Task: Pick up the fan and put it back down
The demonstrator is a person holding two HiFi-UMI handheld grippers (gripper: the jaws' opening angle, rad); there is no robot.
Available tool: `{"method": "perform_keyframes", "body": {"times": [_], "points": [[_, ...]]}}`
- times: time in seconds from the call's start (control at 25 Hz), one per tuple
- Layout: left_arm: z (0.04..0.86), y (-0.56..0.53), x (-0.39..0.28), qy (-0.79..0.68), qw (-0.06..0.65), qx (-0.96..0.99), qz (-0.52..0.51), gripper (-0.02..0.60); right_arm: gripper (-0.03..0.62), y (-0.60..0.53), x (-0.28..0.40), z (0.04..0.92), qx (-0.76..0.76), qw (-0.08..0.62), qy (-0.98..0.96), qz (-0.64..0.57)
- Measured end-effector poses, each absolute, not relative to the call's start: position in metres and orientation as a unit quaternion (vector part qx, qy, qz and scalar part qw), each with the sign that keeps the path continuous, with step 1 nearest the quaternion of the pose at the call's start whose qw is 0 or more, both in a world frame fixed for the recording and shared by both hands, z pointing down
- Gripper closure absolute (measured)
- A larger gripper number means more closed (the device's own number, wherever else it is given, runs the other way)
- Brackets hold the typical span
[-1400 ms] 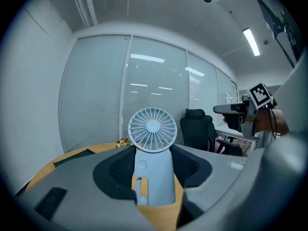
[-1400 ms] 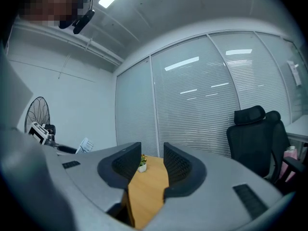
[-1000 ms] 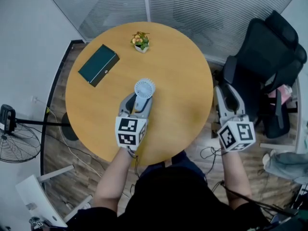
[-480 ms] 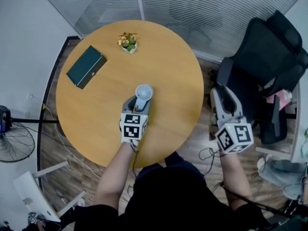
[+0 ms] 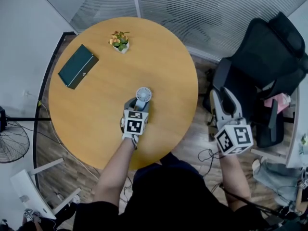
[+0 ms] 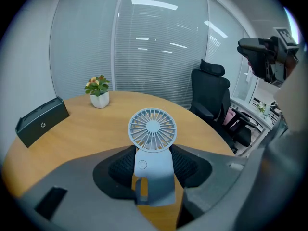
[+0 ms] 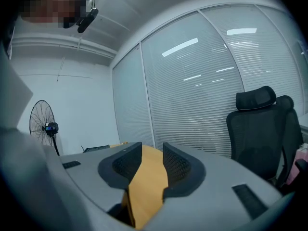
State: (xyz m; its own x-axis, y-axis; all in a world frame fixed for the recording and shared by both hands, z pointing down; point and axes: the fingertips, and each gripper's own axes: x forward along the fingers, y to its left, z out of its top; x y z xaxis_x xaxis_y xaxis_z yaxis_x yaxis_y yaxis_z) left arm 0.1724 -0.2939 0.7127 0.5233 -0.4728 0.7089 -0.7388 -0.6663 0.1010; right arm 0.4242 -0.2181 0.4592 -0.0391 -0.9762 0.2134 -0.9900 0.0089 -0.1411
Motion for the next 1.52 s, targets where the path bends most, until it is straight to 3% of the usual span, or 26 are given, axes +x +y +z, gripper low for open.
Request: {"method": "perform_keyframes", "body": {"times": [0.84,0.92,1.04,1.52], "points": [[0.773,-0.288,0.181,-0.337,0.215,0.828,0.394,0.364,0.457,-0.235,0.424,0.478,0.675,0.034,-0.723,0.144],[0.771,-0.285,0.175,-0.342,0.238,0.823,0.387,0.311,0.457,-0.236,0.418,0.477,0.672,0.033,-0.726,0.143],[0.752,-0.278,0.163,-0.344,0.245,0.828,0.368,0.282,0.457,-0.237,0.407,0.472,0.667,0.028,-0.731,0.138],[0.560,-0.283,0.021,-0.474,0.194,0.843,0.162,0.282,0.462,-0.240,0.331,0.440,0.652,0.000,-0.749,0.116]]}}
